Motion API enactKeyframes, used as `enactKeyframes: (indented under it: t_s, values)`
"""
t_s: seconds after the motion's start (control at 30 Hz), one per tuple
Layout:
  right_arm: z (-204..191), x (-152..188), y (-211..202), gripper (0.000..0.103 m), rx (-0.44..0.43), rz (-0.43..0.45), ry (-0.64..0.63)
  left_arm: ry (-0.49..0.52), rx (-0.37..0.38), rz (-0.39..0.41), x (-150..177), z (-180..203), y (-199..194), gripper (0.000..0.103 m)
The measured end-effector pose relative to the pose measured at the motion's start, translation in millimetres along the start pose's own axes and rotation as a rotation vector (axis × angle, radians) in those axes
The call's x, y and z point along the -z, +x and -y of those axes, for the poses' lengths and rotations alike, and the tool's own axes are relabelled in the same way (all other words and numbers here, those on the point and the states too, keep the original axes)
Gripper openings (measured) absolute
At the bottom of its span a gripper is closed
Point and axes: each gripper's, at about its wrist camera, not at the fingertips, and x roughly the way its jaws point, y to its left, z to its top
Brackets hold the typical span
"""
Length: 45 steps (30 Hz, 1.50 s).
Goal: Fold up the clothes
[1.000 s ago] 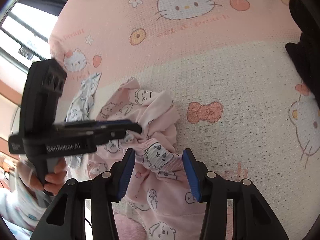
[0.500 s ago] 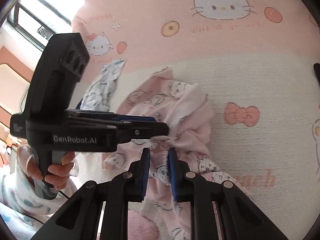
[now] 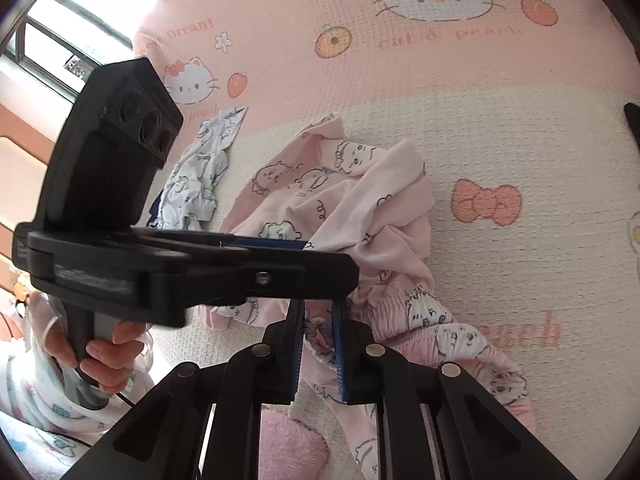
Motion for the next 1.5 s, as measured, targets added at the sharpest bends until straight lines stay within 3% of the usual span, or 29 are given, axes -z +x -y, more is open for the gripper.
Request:
enactKeyframes:
  t_s: [0.03, 0.07, 0.1, 0.17, 0.2, 0.4, 0.53, 0.87, 1.0, 1.17, 1.33, 1.4, 1.5]
  values:
    - [0, 0, -2, 0.015, 0.014, 0.004, -0.002, -0.004, 0.003, -0.001, 1, -2, 2, 0.036]
    - [0, 1, -5, 0.023, 0.038, 0.013, -0.010, -0.007, 0.005, -0.002, 2, -4, 3, 0.032]
    - [-1, 1, -8, 0.041, 0.066, 0.024, -0.021, -0.008, -0.002, -0.001, 3, -5, 4, 0.032]
    - [-4, 2, -14, 0.060, 0.115, 0.052, -0.066, -0.008, -0.003, 0.008, 3, -6, 2, 0.031]
    - [-4, 3, -17, 0.062, 0.123, 0.066, -0.089, -0.006, -0.003, 0.009, 4, -7, 0, 0.031]
    - [1, 9, -23, 0.062, 0.177, 0.101, -0.141, 0.011, -0.014, 0.012, 3, -4, -2, 0.031]
    - [0, 18, -21, 0.062, 0.273, 0.106, -0.249, 0.014, -0.027, 0.001, 3, -1, 3, 0.031]
    - [-19, 31, 8, 0.062, 0.370, 0.101, -0.460, 0.019, -0.030, 0.001, 2, 1, 2, 0.031]
    - [-15, 27, 14, 0.043, 0.458, 0.124, -0.434, 0.024, -0.028, 0.011, 0, 2, 3, 0.031]
    - [-18, 26, 14, 0.034, 0.483, 0.135, -0.423, 0.016, -0.031, 0.010, -2, 3, 4, 0.026]
    - [-29, 28, 17, 0.034, 0.535, 0.106, -0.488, 0.045, -0.068, 0.033, -5, 11, -5, 0.024]
    - [-34, 31, 19, 0.046, 0.582, 0.114, -0.546, 0.051, -0.066, 0.047, -6, 15, -10, 0.020]
    - [-44, 34, 18, 0.046, 0.643, 0.150, -0.630, 0.045, -0.064, 0.058, -6, 21, -12, 0.019]
